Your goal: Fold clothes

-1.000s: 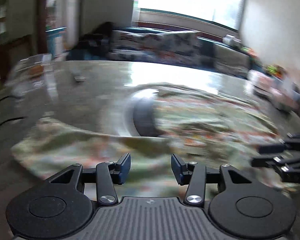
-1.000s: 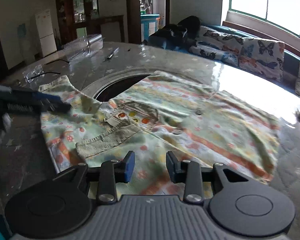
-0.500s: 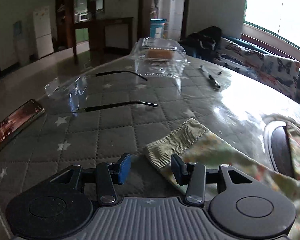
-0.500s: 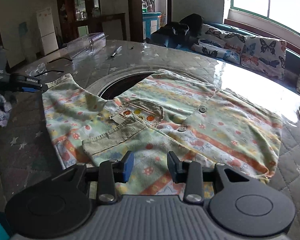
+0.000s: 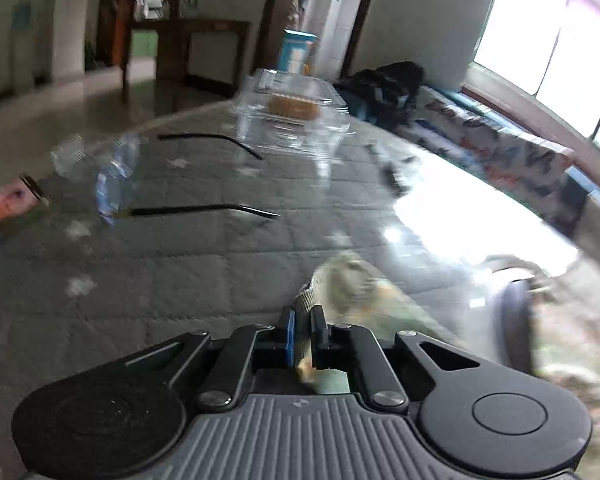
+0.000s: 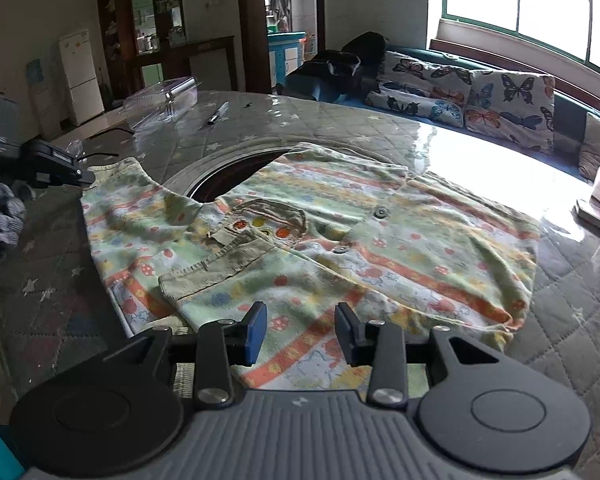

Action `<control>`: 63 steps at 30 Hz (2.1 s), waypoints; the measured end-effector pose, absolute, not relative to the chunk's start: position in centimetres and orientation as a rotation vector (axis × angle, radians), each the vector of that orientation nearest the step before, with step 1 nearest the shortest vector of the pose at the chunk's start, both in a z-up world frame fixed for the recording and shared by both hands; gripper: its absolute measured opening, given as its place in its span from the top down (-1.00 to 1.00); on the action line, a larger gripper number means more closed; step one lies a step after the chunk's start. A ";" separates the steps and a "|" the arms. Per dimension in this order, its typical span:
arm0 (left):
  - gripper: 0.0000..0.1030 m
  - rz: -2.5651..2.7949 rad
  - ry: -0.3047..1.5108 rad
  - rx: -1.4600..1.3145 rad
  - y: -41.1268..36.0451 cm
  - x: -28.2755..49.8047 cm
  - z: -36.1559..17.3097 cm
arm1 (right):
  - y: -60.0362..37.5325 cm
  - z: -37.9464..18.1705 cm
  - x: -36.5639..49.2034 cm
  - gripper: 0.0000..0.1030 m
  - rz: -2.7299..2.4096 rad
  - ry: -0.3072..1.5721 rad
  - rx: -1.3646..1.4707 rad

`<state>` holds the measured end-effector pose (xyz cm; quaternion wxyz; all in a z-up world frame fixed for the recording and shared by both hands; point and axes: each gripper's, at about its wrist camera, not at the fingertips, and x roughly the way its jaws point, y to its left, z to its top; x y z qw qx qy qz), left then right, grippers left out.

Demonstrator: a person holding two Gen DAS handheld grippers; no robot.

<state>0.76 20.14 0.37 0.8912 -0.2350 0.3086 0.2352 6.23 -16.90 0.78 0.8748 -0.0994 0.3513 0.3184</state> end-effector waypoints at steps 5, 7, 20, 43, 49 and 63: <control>0.86 0.258 0.584 -0.543 16.2 0.6 4.2 | -18.3 1.0 6.3 0.27 0.626 0.723 -0.165; 0.86 0.151 0.572 -0.564 14.1 1.0 5.4 | -19.1 1.2 6.3 0.27 0.610 0.716 -0.144; 0.87 -0.373 0.633 -0.440 -1.7 4.8 6.2 | -24.6 2.3 6.0 0.27 0.481 0.676 -0.055; 0.40 -0.326 0.760 -0.262 -0.1 2.7 1.2 | -23.6 -0.5 7.8 0.29 0.509 0.804 0.018; 0.17 -0.194 0.750 -0.200 3.6 0.7 0.7 | -22.9 -1.0 7.4 0.50 0.538 0.843 0.010; 0.65 -0.179 0.816 -0.216 5.2 -0.3 -1.1 | -23.5 1.8 5.4 0.96 0.514 0.767 0.042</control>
